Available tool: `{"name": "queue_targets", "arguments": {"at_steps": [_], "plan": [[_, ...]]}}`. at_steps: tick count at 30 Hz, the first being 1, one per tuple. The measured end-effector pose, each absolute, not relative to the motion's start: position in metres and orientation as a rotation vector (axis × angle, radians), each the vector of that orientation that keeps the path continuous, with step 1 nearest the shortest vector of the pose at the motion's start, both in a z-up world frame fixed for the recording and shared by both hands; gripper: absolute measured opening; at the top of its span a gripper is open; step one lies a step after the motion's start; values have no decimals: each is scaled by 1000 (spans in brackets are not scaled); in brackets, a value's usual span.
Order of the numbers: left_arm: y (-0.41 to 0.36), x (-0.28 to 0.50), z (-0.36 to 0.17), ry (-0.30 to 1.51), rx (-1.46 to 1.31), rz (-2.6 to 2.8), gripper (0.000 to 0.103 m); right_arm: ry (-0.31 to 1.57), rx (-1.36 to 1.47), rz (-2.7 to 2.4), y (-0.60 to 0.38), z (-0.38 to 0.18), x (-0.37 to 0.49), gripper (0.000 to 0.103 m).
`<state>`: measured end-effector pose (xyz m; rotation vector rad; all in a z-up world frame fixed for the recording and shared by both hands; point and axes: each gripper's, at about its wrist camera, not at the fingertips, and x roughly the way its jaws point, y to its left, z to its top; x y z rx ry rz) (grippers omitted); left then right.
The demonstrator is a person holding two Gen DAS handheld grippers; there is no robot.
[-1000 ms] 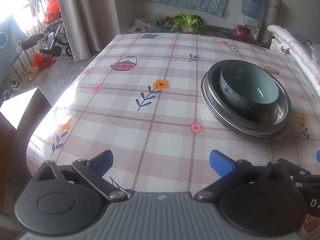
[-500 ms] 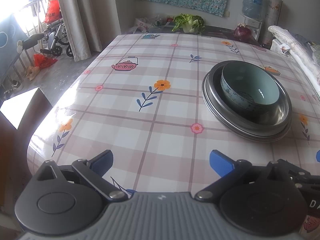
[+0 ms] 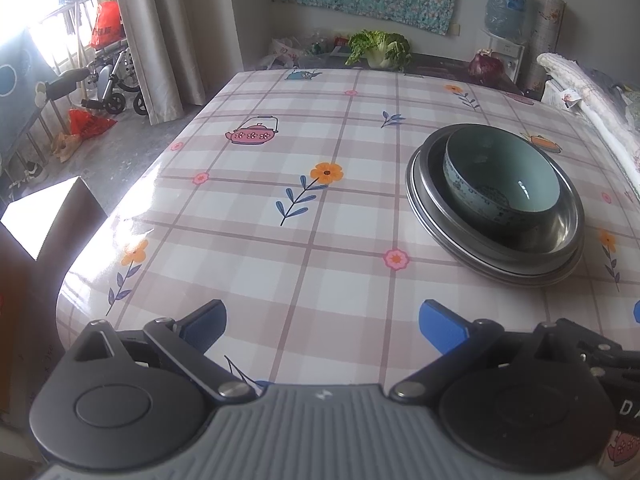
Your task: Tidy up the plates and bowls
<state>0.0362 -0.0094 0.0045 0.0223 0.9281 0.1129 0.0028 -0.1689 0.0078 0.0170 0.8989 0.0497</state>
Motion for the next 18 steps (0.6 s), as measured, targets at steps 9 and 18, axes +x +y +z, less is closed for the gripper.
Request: {"name": "queue_targets", "arguments": {"at_steps": [9,18], "plan": [[-9,36,4,928,22,113,103,901,18,50,-169,8,3,102],[-10,36,4,929,26,114,103,906,19,48,-171,7,2,102]]}}
